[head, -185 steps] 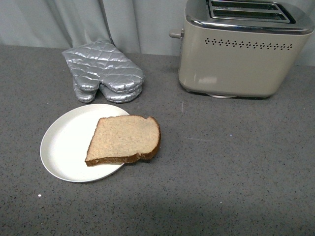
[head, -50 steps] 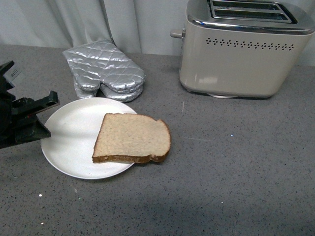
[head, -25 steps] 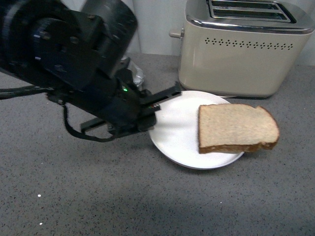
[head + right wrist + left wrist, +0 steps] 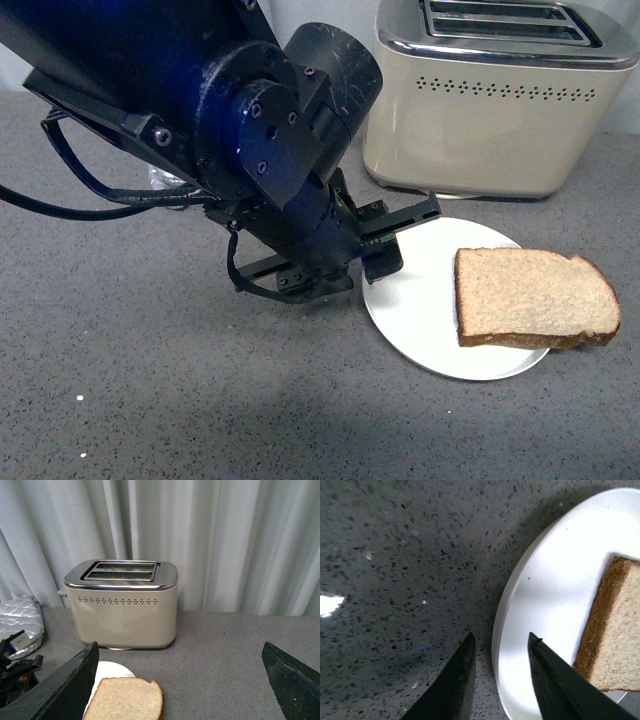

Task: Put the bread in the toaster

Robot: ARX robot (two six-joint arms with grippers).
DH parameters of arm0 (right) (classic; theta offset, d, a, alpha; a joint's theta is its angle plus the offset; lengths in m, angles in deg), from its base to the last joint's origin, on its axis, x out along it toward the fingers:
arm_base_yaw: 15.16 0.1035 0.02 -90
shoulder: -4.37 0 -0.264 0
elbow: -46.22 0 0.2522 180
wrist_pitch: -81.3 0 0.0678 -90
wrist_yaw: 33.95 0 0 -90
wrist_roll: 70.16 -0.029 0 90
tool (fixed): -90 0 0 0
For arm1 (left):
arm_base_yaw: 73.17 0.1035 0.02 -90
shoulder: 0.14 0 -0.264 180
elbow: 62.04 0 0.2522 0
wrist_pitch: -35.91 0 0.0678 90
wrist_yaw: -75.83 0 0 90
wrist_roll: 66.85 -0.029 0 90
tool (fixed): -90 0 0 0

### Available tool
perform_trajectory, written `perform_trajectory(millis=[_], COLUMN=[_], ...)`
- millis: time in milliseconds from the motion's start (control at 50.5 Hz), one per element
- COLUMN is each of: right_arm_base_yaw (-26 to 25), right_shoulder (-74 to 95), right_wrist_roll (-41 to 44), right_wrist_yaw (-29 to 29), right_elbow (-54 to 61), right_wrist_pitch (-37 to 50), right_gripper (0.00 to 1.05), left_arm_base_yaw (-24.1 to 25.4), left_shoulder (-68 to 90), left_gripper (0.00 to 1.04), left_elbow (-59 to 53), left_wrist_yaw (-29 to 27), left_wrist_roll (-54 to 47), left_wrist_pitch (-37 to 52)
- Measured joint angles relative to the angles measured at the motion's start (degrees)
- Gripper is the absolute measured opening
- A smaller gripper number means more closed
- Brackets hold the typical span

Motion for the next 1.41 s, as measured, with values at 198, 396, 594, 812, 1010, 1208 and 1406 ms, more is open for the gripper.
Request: perform_trajectory(millis=[198, 396, 594, 812, 1010, 1208, 1406], right_arm_base_yaw=[0.00, 0.00, 0.00, 0.00, 0.00, 0.00, 0.00], right_shoulder=[0.00, 0.00, 0.00, 0.02, 0.02, 0.00, 0.00], right_wrist_roll=[0.00, 0.00, 0.00, 0.00, 0.02, 0.00, 0.02], right_wrist_yaw=[0.00, 0.00, 0.00, -0.09, 0.02, 0.00, 0.00], right_elbow=[0.00, 0.00, 0.00, 0.00, 0.00, 0.00, 0.00], right_wrist_pitch=[0.00, 0.00, 0.00, -0.02, -0.02, -0.02, -0.02], right_gripper=[0.95, 0.95, 0.95, 0.95, 0.95, 0.95, 0.95], left_arm_base_yaw=[1.09, 3.28, 6.69, 12.50, 17.70, 21.31, 24.41], left_shoulder=[-5.88, -16.41, -33.92, -41.66, -54.51, -64.59, -75.47], left_gripper=[0.59, 0.88, 0.98, 0.66, 0.25, 0.04, 0.04], left_elbow=[-5.97, -17.16, -35.15, -54.51, -61.99, -66.10, -68.96], left_wrist_yaw=[-7.43, -16.87, -25.38, -26.69, -21.59, -17.99, -15.13], left_wrist_roll=[-1.22, -5.66, -10.05, -31.76, -38.36, -39.10, -39.43], left_wrist_pitch=[4.15, 15.08, 25.49, 64.65, 63.95, 58.31, 50.14])
